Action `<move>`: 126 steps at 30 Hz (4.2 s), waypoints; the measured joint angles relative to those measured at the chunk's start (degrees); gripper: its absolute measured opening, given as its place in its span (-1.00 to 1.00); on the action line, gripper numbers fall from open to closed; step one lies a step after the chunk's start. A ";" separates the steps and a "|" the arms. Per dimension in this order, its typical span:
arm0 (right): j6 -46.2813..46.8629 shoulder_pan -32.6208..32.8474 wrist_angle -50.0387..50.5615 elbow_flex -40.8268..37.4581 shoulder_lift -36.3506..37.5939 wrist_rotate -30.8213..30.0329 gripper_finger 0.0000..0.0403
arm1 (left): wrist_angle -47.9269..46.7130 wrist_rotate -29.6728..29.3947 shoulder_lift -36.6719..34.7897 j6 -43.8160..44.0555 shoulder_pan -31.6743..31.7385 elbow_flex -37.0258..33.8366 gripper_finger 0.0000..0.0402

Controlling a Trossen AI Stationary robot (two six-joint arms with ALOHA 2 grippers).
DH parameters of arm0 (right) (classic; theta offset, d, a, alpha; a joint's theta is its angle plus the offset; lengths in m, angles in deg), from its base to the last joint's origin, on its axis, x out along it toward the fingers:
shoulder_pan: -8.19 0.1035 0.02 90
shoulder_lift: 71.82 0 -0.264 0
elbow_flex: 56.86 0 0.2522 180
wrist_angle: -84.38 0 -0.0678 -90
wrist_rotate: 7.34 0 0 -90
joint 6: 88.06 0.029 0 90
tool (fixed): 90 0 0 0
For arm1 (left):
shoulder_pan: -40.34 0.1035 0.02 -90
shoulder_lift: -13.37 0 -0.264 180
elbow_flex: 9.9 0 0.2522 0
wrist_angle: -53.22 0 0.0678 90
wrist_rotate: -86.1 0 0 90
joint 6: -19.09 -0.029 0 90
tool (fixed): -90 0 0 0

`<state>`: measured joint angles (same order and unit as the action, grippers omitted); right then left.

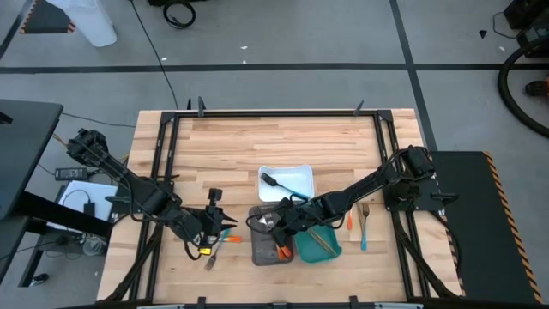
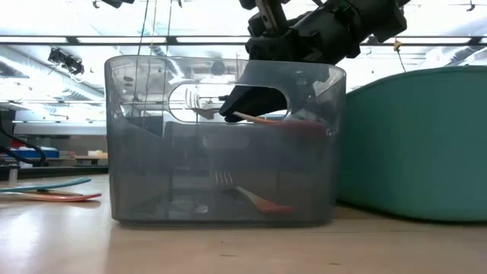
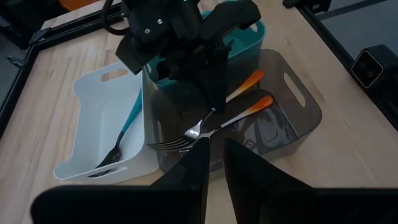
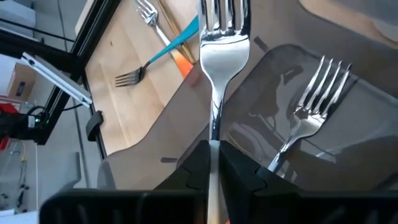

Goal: Sort silverware by color (type)
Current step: Put the orange fork into the black bin, then put the blue fork into the white bin

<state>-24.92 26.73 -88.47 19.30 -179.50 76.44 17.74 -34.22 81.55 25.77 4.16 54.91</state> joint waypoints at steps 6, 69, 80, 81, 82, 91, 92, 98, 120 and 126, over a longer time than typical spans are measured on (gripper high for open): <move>-0.11 0.15 0.03 0.00 0.00 -1.96 -0.74 | -0.41 0.00 0.00 0.01 0.00 0.00 -0.73; -65.80 -1.22 -6.91 -4.29 16.81 -22.75 -0.64 | -10.11 12.25 11.84 46.64 -6.94 -0.04 -0.73; -66.82 -1.31 -8.81 -6.71 16.83 -25.90 -0.64 | -8.81 14.17 15.87 49.82 -6.33 0.03 -0.73; -66.99 -1.31 -8.89 -6.71 16.83 -25.90 -0.64 | -8.84 14.40 15.89 49.86 -6.26 0.09 -0.73; -67.25 -1.31 -8.95 -6.71 16.83 -25.88 -0.64 | -8.94 14.42 15.89 49.88 -6.25 0.29 -0.73; -67.25 -1.86 -8.76 -6.71 16.87 -25.84 -0.64 | -8.84 13.07 17.07 49.18 -6.05 3.80 -0.73; -67.24 -1.86 -8.76 -6.71 16.87 -25.84 -0.64 | -9.10 13.05 17.60 48.70 -6.03 4.08 -0.73; -66.76 -1.84 -8.72 -6.71 16.87 -25.72 -0.64 | -11.32 13.97 21.87 48.13 -6.02 6.39 -0.73; -66.07 -1.85 -7.45 -6.71 16.87 -25.66 -0.64 | -18.54 9.84 23.57 59.70 -7.13 6.69 -0.61; -66.06 -1.86 -7.44 -6.71 16.87 -25.64 -0.64 | -19.33 10.85 25.82 61.31 -7.11 6.67 -0.40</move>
<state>-90.98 24.87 -95.91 12.59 -162.63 50.80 -1.59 -23.37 107.37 87.08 -2.95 61.57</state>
